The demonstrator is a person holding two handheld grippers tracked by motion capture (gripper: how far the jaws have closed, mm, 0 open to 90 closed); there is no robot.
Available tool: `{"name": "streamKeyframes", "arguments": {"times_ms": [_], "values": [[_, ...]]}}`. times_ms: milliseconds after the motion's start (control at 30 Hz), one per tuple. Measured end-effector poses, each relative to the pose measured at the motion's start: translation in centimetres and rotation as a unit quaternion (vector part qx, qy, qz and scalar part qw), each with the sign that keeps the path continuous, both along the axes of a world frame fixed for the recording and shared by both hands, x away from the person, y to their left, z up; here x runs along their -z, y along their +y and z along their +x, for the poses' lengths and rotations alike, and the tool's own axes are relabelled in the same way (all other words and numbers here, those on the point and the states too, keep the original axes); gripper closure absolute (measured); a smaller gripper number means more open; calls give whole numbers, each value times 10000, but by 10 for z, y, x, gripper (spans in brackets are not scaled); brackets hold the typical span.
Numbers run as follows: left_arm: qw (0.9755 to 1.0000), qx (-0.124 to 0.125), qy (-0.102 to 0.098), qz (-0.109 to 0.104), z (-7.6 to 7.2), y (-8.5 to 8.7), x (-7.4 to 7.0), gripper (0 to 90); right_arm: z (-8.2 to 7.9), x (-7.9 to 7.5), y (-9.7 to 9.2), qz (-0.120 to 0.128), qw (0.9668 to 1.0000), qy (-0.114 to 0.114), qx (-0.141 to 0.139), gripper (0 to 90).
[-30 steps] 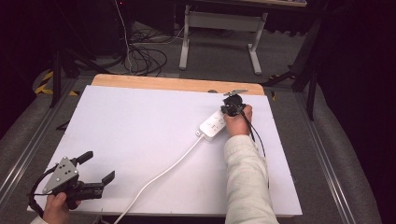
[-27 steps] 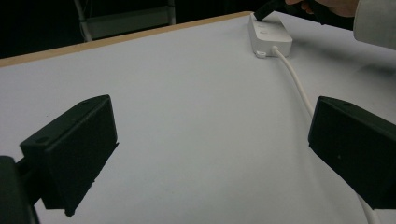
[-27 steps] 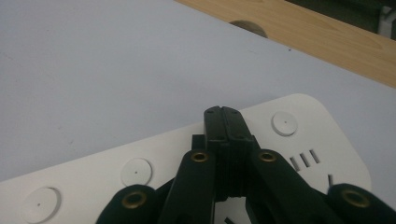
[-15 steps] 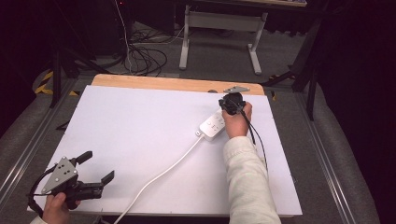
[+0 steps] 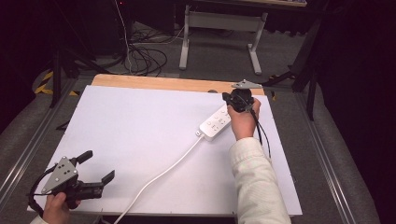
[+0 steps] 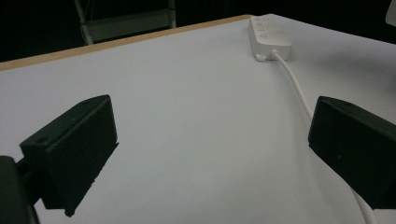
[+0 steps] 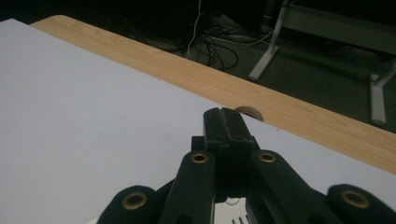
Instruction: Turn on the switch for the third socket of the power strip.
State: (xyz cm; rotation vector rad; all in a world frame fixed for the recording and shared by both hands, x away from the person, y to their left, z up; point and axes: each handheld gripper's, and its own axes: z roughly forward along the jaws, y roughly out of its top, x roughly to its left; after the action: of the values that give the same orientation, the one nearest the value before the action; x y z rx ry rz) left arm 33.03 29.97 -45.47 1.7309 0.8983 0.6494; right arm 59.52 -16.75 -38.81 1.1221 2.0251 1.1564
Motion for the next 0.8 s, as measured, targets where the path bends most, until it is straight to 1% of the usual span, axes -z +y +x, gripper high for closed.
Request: {"name": "streamKeyframes", "arguments": {"times_ms": [233,333,400,433,467,533,700,800], "values": [[10000,0,-1,-17,0,-1,0,17,-9,-10,-1,-41,9999,-81,-131,900],[10000,0,-5,11,0,0,0,17,-13,-14,-1,-8,9998,-116,-183,900],[10000,-6,-11,-7,0,0,0,17,-16,-17,-2,-11,9997,-109,-212,809],[10000,-6,-6,-1,0,0,0,17,-18,-18,-2,-14,9996,-109,-246,785],[10000,-3,-7,-1,0,0,0,17,-20,-20,-2,-32,9995,-154,-271,758],[10000,-5,-4,-1,0,0,-1,17,-26,-25,-2,10,9993,-214,-316,669],[10000,-31,-4,-6,-1,1,-1,17,-44,-35,0,47,9983,-364,-456,505],[10000,-19,-48,-28,-1,0,-1,16,-56,-41,0,166,9976,-395,-544,416]]}}
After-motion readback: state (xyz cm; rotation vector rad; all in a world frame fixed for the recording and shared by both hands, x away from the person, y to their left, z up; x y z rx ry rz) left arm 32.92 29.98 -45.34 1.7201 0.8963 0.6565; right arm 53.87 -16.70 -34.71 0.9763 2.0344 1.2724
